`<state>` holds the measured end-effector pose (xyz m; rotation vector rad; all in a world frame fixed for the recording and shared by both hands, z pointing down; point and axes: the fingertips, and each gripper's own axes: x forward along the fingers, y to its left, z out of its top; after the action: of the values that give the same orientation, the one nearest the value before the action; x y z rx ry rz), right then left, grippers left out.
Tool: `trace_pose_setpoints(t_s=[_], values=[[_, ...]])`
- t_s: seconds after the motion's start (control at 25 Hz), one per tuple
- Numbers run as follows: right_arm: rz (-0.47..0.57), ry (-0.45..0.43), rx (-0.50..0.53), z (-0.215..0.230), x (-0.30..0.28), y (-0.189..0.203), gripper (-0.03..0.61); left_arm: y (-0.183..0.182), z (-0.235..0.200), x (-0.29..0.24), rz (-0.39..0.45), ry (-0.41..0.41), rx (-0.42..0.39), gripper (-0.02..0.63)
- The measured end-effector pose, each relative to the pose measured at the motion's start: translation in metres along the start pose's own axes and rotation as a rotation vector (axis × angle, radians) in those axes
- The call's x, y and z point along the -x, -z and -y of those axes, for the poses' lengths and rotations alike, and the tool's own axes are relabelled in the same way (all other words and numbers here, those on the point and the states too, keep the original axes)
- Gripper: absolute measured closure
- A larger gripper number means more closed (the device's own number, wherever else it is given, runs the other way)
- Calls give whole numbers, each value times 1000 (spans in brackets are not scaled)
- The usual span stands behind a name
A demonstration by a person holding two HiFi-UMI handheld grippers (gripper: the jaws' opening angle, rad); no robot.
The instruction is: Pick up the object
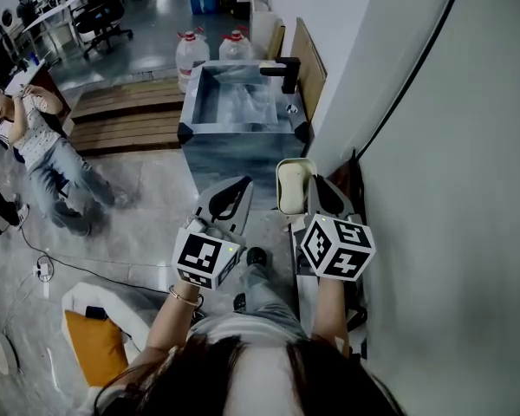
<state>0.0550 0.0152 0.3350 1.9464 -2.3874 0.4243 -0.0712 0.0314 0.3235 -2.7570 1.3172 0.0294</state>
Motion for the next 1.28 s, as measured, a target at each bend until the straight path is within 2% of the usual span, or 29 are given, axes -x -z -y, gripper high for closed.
trace_pose_setpoints(t_s=[0.64, 1.28], values=[[22, -10, 20, -11, -6, -8, 545, -1, -18, 0, 12, -19, 10, 604], [9, 1, 12, 9, -37, -11, 545, 8, -30, -40, -6, -1, 24, 604]])
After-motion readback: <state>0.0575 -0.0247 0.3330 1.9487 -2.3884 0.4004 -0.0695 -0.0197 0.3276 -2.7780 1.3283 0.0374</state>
